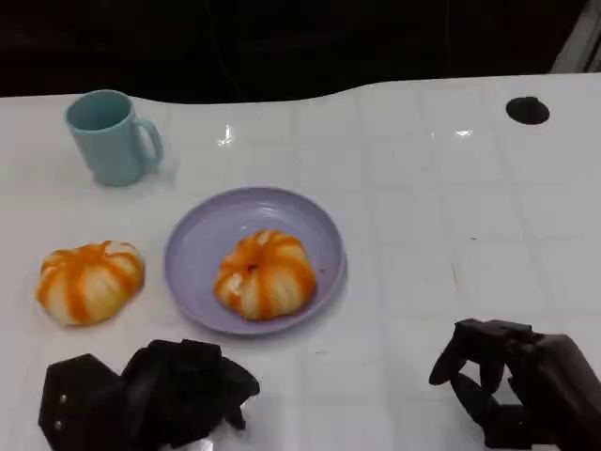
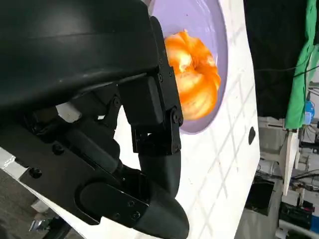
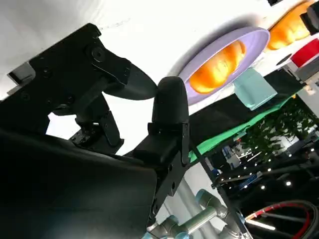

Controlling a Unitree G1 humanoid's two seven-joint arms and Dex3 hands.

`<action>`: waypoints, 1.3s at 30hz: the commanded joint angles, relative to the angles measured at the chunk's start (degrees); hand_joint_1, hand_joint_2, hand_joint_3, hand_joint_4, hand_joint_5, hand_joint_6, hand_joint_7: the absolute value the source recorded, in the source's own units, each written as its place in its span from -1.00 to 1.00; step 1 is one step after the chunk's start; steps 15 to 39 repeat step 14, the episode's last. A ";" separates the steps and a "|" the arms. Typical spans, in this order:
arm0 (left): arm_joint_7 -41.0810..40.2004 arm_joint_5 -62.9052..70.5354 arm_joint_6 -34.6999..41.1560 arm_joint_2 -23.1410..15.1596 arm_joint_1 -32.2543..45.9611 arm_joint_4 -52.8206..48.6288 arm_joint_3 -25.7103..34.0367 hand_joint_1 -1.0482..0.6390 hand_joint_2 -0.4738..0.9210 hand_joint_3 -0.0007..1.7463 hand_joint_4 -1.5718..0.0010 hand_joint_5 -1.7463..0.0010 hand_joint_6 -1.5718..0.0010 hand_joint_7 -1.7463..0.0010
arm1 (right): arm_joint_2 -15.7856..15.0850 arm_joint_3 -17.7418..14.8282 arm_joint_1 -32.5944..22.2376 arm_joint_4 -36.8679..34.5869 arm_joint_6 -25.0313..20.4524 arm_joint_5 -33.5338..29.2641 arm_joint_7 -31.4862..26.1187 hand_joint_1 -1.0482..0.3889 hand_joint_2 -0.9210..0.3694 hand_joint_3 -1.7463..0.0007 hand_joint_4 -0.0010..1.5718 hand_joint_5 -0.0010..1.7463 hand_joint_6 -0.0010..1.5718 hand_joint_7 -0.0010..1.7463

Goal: Grasp the bread from the table and place it into the plate.

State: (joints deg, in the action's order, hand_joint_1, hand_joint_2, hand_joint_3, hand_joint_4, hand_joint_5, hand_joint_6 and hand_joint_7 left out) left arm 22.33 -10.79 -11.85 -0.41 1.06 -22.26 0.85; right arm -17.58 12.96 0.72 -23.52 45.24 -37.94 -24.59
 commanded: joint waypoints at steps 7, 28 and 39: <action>0.38 -0.20 -0.40 -1.39 -0.21 -1.15 0.72 -1.00 0.60 -0.70 -0.14 -0.73 -0.94 0.54 | -0.21 1.18 2.22 -2.69 -0.10 -2.28 -3.65 0.15 -0.28 -0.30 0.04 1.00 -0.09 0.65; 0.42 -0.39 -0.41 -1.33 -0.33 -1.22 0.74 -1.00 0.59 -0.71 -0.14 -0.74 -0.94 0.53 | -0.55 1.48 2.47 -2.91 0.02 -1.86 -3.24 0.15 -0.29 -0.29 0.04 1.00 -0.09 0.64; 0.42 -0.39 -0.41 -1.33 -0.33 -1.22 0.74 -1.00 0.59 -0.71 -0.14 -0.74 -0.94 0.53 | -0.55 1.48 2.47 -2.91 0.02 -1.86 -3.24 0.15 -0.29 -0.29 0.04 1.00 -0.09 0.64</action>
